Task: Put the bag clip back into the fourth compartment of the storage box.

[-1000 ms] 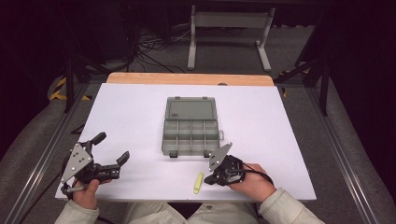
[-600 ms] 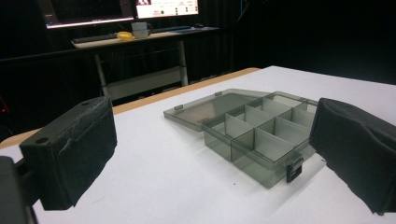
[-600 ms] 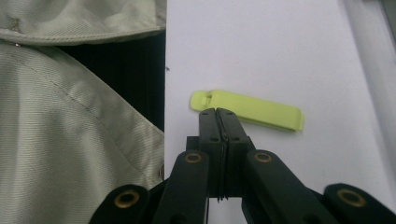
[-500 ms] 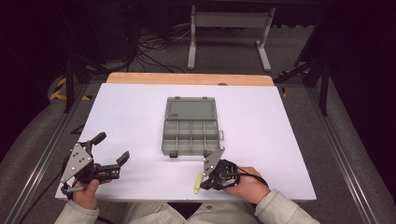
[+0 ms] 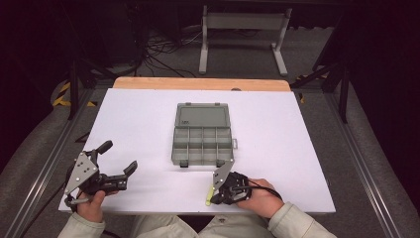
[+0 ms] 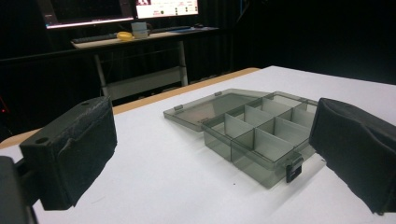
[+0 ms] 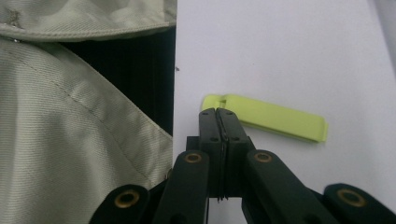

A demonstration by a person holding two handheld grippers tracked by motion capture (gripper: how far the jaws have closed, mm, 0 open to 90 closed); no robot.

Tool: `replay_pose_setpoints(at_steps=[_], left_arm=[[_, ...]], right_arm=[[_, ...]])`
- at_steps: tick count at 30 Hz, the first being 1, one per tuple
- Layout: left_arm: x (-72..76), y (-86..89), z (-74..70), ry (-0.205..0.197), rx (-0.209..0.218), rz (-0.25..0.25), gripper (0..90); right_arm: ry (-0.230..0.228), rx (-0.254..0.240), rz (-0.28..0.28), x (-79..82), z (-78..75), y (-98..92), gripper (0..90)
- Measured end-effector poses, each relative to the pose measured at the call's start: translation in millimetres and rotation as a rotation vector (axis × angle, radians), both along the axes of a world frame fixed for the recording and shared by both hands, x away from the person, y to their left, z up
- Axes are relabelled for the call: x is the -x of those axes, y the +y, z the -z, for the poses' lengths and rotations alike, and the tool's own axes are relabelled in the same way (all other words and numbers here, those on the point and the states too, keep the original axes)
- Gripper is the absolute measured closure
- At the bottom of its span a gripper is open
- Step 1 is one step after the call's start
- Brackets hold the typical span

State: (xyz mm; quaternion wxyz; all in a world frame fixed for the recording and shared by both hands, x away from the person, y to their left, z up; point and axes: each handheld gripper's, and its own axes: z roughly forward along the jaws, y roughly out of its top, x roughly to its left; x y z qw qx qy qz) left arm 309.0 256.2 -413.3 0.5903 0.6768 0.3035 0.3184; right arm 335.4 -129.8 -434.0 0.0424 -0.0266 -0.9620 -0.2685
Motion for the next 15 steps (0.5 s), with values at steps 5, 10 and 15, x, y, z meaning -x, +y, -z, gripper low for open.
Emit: replay_pose_setpoints(at_steps=[5,10,15], left_arm=[[-0.2,0.2,0.0,0.001,0.002,0.000,1.4],[-0.4,0.4,0.0,0.003,0.002,0.001,1.4],[-0.1,0.6,-0.2,0.004,0.000,0.002,1.4]], right_arm=[[-0.002,0.004,0.002,0.5,0.8,2.0,90.0],[-0.004,0.003,-0.001,-0.6,2.0,5.0,90.0],[-0.006,0.003,0.013,-1.2,3.1,10.9,90.0]])
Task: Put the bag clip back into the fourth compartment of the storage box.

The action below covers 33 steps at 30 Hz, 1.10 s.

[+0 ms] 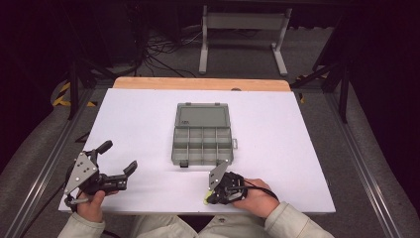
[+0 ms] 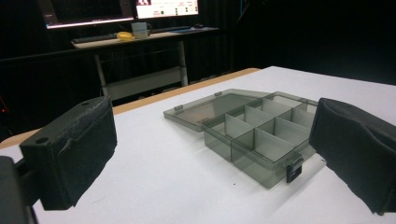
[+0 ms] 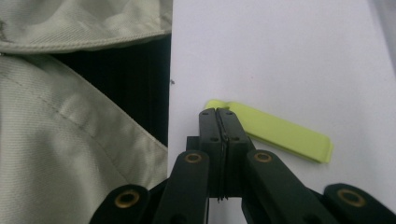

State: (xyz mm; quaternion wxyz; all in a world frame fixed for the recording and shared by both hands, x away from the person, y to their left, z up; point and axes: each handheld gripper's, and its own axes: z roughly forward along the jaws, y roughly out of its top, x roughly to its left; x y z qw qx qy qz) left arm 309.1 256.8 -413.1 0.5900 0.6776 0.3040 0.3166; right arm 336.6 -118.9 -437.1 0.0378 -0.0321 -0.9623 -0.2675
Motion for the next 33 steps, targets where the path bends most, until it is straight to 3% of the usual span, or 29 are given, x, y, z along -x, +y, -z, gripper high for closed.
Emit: replay_pose_setpoints(at_steps=[33], left_arm=[[0.0,0.2,-0.1,-0.004,0.002,0.001,1.4]], right_arm=[[-0.041,-0.052,0.102,-16.0,5.3,22.7,90.0]])
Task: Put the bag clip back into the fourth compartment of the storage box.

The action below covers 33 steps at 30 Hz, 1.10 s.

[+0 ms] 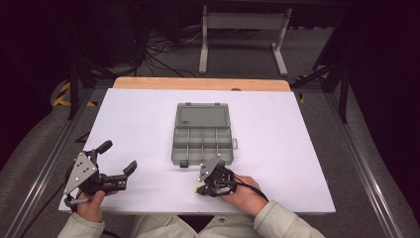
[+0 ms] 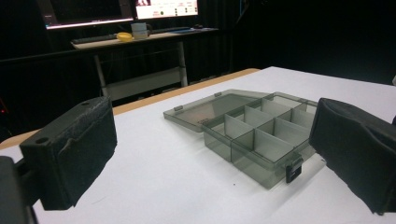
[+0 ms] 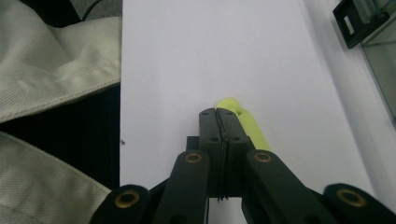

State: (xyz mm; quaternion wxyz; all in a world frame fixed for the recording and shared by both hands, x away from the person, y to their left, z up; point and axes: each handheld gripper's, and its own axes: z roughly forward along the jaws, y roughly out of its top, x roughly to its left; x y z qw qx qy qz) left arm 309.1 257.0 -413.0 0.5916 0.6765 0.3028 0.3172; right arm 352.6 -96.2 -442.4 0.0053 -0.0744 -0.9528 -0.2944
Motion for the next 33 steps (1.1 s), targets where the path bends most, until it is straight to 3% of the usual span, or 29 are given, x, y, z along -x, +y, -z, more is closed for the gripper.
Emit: replay_pose_setpoints(at_steps=[14,24,27,30,33], left_arm=[[0.0,0.3,-0.2,-0.001,0.001,0.001,1.4],[0.1,0.3,-0.3,-0.002,0.003,0.003,1.4],[0.1,0.3,-0.3,-0.002,0.003,0.003,1.4],[0.4,0.5,-0.5,-0.001,0.002,0.003,1.4],[0.2,0.4,-0.3,-0.002,0.004,0.002,1.4]], right_arm=[[-0.005,-0.012,0.042,-6.6,0.7,10.9,90.0],[-0.008,-0.053,0.020,-4.5,-5.7,9.1,89.8],[-0.017,-0.082,0.027,-2.0,-13.7,6.4,77.0],[-0.031,-0.096,0.026,-2.4,-19.6,3.8,46.9],[-0.030,-0.101,0.046,-3.4,-22.8,0.8,28.8]])
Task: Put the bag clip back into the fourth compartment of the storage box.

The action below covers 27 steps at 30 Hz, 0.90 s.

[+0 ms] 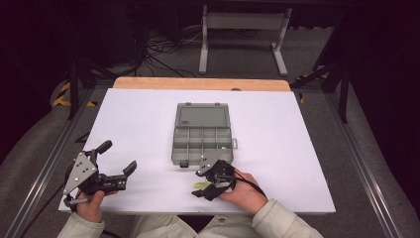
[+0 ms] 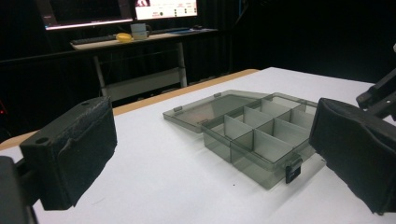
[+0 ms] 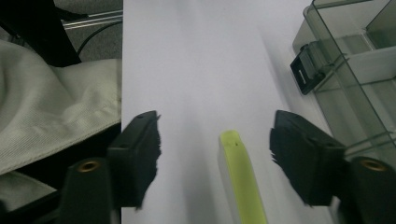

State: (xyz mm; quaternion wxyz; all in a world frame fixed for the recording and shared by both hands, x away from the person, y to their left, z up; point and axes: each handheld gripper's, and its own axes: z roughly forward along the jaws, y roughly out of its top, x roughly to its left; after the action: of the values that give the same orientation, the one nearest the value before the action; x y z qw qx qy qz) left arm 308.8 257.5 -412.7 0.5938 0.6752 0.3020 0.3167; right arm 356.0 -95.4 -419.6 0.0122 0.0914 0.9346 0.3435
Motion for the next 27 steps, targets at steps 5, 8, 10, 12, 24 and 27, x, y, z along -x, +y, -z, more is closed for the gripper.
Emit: replay_pose_setpoints(at_steps=[5,8,10,12,24,27], left_arm=[[0.1,0.2,-0.2,0.000,-0.002,0.000,1.4],[0.1,0.1,-0.2,0.001,-0.001,-0.001,1.4],[0.1,0.2,-0.3,0.000,-0.002,0.000,1.4],[0.1,0.2,-0.2,0.001,0.000,-0.001,1.4],[-0.4,-0.3,0.1,0.002,-0.001,0.001,1.4],[-0.1,-0.4,0.0,0.002,-0.001,0.001,1.4]], right_arm=[[-0.012,0.025,0.015,-2.0,-1.5,-5.5,22.5],[-0.019,0.034,0.035,-3.4,-1.7,-10.4,20.7],[-0.019,0.046,0.046,-4.6,-1.2,-13.1,19.7],[-0.019,0.056,0.054,-5.5,-0.4,-16.0,19.3],[-0.010,0.096,0.071,-7.4,7.0,-21.1,21.6],[-0.010,0.109,0.055,-8.5,10.1,-18.9,26.3]])
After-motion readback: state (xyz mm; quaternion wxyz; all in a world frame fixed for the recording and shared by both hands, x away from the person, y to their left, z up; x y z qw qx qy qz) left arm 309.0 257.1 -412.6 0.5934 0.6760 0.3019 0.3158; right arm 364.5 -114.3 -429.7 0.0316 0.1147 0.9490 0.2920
